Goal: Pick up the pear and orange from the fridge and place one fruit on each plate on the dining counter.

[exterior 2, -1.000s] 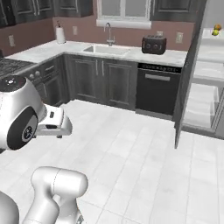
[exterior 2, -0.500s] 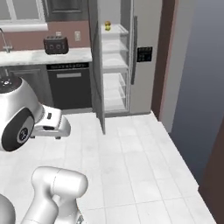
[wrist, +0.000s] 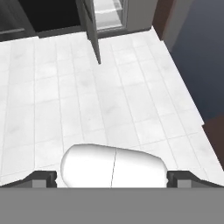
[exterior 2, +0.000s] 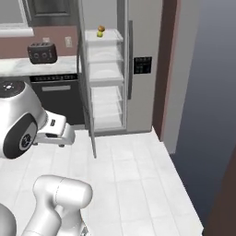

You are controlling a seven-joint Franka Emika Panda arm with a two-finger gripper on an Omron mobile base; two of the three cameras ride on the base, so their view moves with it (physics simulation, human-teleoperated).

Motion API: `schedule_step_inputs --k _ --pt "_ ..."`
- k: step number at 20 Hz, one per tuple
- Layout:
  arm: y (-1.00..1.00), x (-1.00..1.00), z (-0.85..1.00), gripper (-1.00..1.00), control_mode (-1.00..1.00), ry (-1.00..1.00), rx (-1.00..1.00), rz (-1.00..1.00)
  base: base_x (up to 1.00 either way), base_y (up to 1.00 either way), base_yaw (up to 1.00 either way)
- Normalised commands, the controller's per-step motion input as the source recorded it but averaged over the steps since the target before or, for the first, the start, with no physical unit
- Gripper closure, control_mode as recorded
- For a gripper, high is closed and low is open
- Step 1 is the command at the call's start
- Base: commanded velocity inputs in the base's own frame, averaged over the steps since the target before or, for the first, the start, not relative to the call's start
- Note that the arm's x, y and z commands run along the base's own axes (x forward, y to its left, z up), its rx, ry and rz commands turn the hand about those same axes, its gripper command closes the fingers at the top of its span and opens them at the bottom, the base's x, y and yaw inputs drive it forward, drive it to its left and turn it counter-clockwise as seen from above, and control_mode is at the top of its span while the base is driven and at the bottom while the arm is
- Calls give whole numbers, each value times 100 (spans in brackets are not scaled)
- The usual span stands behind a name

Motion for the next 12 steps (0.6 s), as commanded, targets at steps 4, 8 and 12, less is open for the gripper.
schedule_step_inputs --k 4,8,12 --pt "0 0 0 -100 100 0 0 0 100 -6 13" --pt "0 0 0 -100 100 0 0 0 100 -34 20" --pt "0 0 0 -100 100 0 0 0 100 -84 22"
